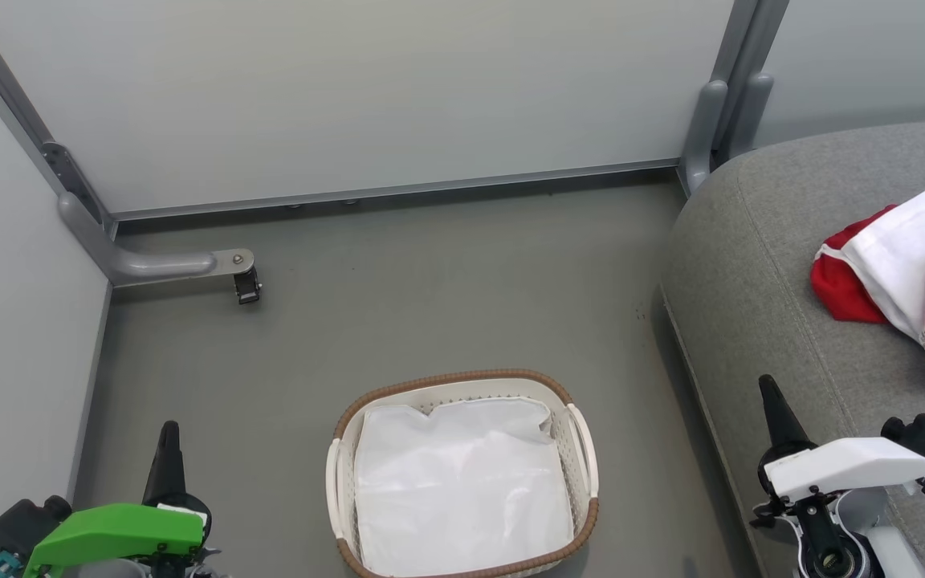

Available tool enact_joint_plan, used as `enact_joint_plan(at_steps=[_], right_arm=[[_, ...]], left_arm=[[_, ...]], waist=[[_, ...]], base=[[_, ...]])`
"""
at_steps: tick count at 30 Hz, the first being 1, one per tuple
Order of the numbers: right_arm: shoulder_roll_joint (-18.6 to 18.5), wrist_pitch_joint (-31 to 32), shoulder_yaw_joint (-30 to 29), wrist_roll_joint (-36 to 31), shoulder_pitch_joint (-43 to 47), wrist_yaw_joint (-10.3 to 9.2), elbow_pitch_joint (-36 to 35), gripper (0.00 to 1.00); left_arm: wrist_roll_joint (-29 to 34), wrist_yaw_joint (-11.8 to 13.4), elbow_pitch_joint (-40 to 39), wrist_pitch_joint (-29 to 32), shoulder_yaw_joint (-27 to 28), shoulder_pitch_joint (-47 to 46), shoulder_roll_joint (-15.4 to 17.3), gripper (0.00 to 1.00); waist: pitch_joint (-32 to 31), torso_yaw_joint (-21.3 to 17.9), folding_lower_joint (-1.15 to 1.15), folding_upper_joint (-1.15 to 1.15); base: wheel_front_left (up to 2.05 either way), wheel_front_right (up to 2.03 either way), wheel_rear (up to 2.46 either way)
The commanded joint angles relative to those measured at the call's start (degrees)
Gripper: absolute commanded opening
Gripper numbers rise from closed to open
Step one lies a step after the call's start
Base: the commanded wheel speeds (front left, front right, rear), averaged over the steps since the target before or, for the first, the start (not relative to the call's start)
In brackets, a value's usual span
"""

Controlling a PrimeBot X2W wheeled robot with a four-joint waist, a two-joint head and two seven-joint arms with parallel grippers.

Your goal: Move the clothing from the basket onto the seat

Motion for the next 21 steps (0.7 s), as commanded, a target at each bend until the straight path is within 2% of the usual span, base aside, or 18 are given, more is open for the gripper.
enact_joint_plan(at_steps=[1,21], right_arm=[[-0.4,0.43,-0.41,1.67,0.11,-0.02,-0.86,0.0],[-0.48,3.39,-1.99,12.98,0.72,-0.03,-2.41,0.0]], left_arm=[[-1.69,-0.09,-0.87,0.32,0.36,-1.67,0.11,0.0],[-12.24,-0.11,-2.26,3.31,1.04,-2.36,0.01,0.0]], waist=[[-0.04,-0.02,0.0,0.0],[-0.54,-0.22,0.0,0.0]], base=[[0.0,0.0,0.0],[0.0,0.0,0.0]])
